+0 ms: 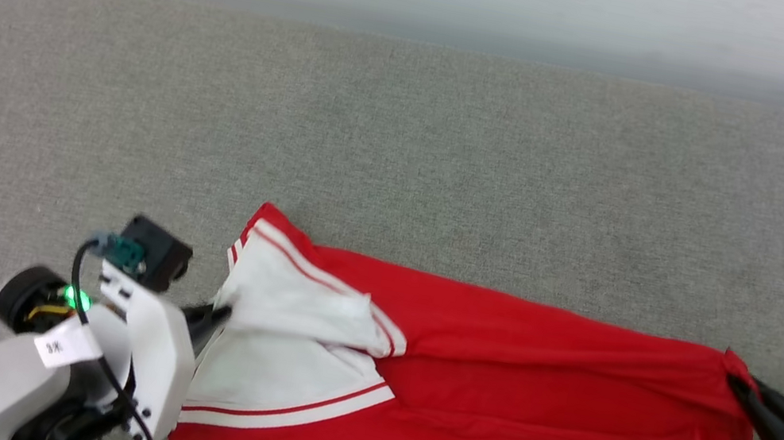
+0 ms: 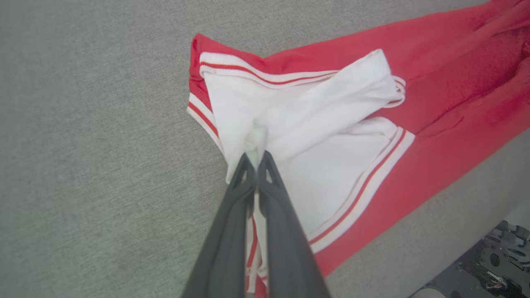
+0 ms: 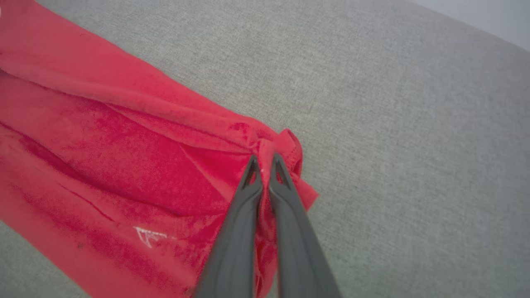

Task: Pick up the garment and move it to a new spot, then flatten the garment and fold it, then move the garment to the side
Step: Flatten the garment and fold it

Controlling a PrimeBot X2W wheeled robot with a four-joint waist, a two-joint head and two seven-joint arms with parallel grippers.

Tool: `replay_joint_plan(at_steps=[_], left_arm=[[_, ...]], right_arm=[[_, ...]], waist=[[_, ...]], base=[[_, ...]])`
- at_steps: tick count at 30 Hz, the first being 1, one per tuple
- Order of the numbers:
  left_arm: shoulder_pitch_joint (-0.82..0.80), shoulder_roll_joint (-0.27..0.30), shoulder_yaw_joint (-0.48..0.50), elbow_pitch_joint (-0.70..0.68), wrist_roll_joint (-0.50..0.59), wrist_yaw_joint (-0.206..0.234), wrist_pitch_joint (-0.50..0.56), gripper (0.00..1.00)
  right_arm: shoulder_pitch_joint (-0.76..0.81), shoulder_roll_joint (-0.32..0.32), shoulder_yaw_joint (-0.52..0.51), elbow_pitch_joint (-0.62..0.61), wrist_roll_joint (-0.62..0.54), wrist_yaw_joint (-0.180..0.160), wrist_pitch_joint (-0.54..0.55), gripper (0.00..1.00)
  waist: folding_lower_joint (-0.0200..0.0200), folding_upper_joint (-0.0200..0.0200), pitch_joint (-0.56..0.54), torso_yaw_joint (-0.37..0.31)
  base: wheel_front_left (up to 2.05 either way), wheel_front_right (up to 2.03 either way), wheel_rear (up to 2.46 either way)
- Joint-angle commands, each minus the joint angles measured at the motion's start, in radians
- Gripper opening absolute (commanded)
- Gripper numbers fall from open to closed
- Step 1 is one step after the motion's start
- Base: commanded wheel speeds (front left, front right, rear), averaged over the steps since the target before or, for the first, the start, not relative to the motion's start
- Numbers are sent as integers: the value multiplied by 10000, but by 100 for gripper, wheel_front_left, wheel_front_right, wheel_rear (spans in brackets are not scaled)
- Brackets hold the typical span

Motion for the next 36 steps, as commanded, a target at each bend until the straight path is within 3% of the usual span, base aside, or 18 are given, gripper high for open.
replay_joint_plan(at_steps=[1,10,18,19,20,26,36], left_arm=[[241,79,-55,-10,-21,76,-32,0],[1192,62,-288,-17,-283,319,-282,0],[1477,-239,-356,249,-329,484,-511,0],[1499,-282,-334,276,-315,517,-599,41],[1523,-336,-294,294,-292,550,-729,100],[1749,-517,43,248,22,991,-1909,100],[1911,-825,863,420,1096,2454,-4480,100]], right_arm=[[353,56,-203,-128,-84,-15,31,0],[2140,547,-1385,-861,-493,-15,458,0],[2946,1238,-1977,-469,-300,-15,692,0],[3002,1305,-2024,-428,-264,-15,659,38],[3045,1340,-2064,-442,-284,-14,602,100],[3236,1264,-2444,-1130,-49,-12,470,100],[3594,398,-4066,-2732,650,-12,1611,100]], waist=[[0,0,-79,-28],[0,0,-243,-59],[0,0,-174,19],[0,0,-199,21],[0,0,-240,18],[0,0,-639,-48],[0,0,-865,12]], base=[[0,0,0],[0,0,0],[0,0,0],[0,0,0],[0,0,0],[0,0,0],[0,0,0]])
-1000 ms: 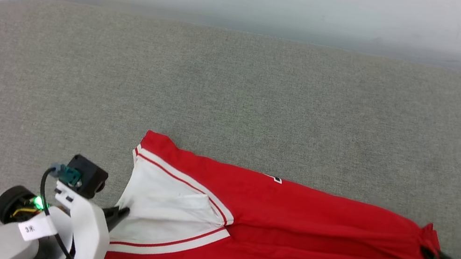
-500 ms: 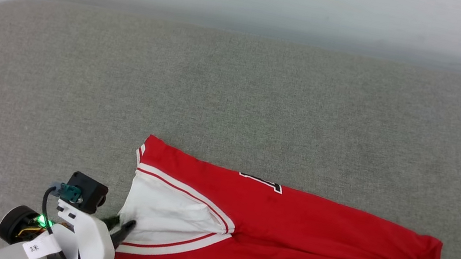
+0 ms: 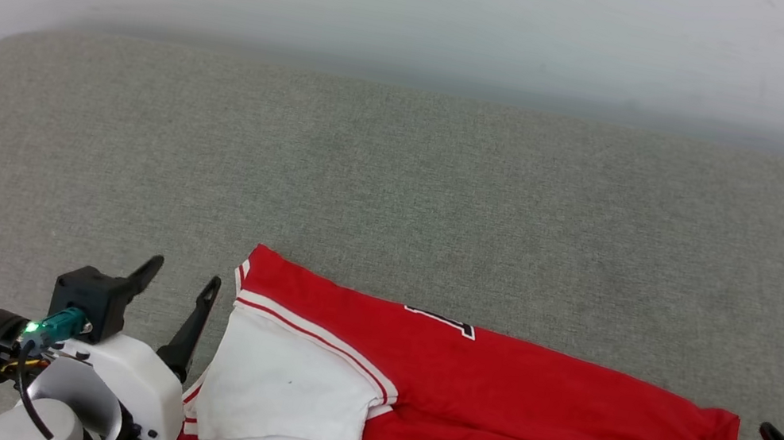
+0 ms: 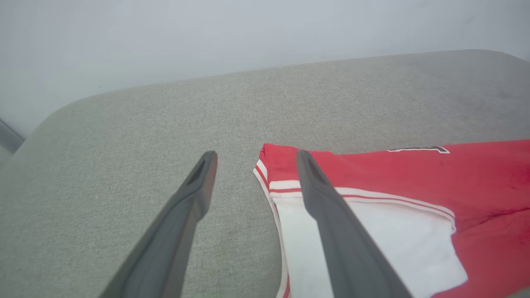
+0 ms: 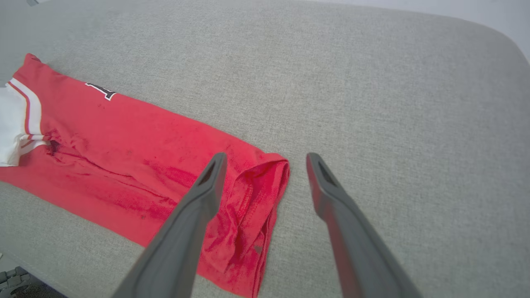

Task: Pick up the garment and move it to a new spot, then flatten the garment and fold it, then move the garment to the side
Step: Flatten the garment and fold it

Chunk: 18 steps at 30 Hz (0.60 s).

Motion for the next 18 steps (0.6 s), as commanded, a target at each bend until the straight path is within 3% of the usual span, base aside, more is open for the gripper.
replay_joint_plan(at_steps=[1,9,18], left_arm=[[116,-99,138,78,174,246,-356,100],[321,-588,957,193,1014,1141,-1102,100],[1112,-1678,2563,-48,2828,1368,-1166,100]], right_arm=[[171,-103,-189,-39,246,-7,399,100],[-138,-305,-580,635,1403,-7,2482,100],[-547,210,10,1732,1795,-7,3173,100]], waist=[[1,-1,41,50],[1,-1,300,278],[1,-1,585,588]], base=[[0,0,0],[0,0,0],[0,0,0]])
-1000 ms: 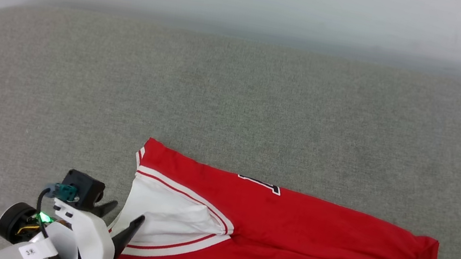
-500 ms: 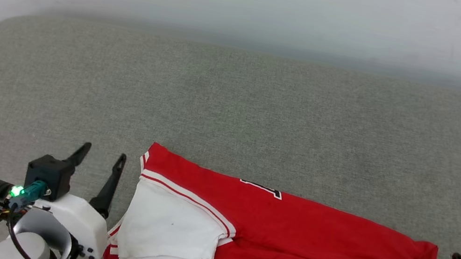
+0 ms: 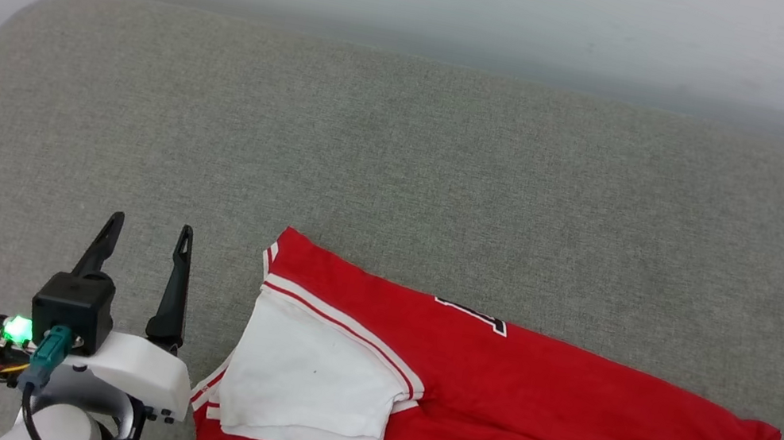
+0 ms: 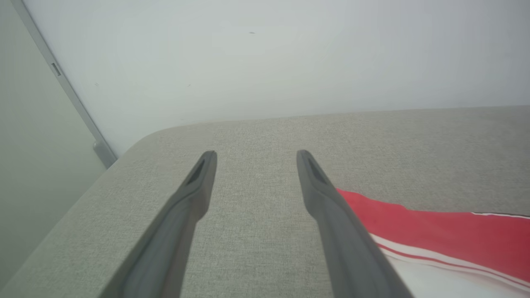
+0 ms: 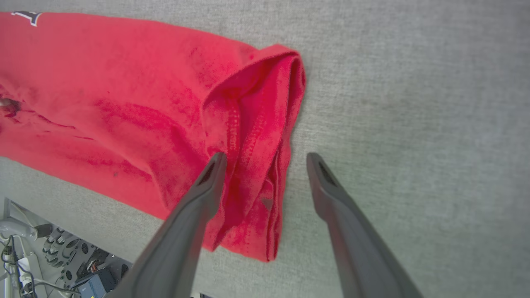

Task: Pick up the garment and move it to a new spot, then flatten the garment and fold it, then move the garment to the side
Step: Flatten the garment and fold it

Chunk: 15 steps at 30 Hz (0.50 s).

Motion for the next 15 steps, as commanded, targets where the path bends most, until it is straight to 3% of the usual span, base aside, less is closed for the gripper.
replay_joint_plan(at_steps=[1,15], left_arm=[[305,-260,371,-79,380,-54,-68,100],[1651,-2327,2315,52,2905,-1176,-71,100]], right_arm=[[-184,153,173,195,83,-5,-15,100],[-821,947,1944,1049,726,-2,-1138,100]], waist=[[0,0,71,65],[0,0,225,178]], base=[[0,0,0],[0,0,0]])
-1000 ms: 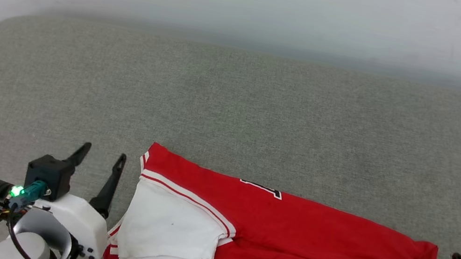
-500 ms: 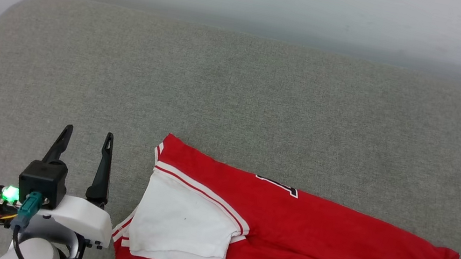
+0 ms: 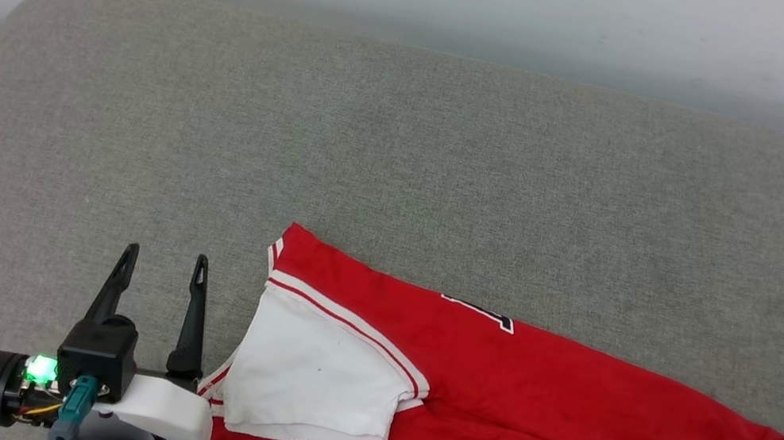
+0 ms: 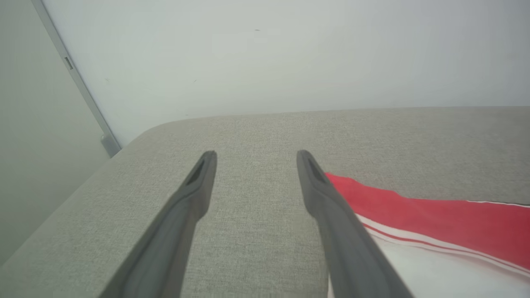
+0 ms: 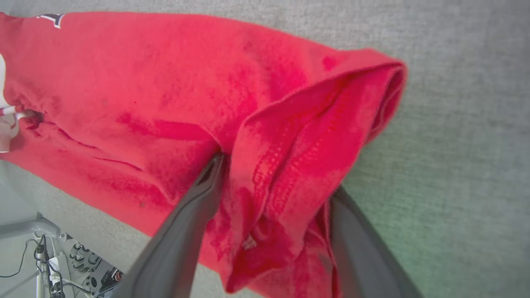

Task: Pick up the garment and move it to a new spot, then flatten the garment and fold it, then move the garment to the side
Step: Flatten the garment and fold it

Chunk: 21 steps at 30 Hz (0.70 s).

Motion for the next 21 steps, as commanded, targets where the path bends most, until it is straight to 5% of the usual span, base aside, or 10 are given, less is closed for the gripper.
replay_joint_plan(at_steps=[1,3,4,5,6,21], left_arm=[[230,-225,269,105,286,-170,-71,100],[331,-423,539,173,545,-336,-72,100],[386,-513,661,201,666,-439,-70,100],[448,-610,763,225,776,-508,-72,100],[502,-694,889,237,902,-580,-72,100],[978,-1461,1852,359,2044,-1403,-71,100]], right_arm=[[-68,303,427,146,52,0,-217,100],[-135,278,693,249,44,2,-414,100],[-154,253,800,294,52,2,-542,75],[-179,219,877,348,66,2,-666,25],[-201,177,945,410,91,2,-780,0],[-394,-1451,733,1676,435,-9,-1834,0]], waist=[[0,0,-31,1],[0,0,-67,1],[0,0,-87,-3],[0,0,-109,-8],[0,0,-132,-16],[0,0,-540,-107]], base=[[0,0,0],[0,0,0],[0,0,0],[0,0,0],[0,0,0],[0,0,0]])
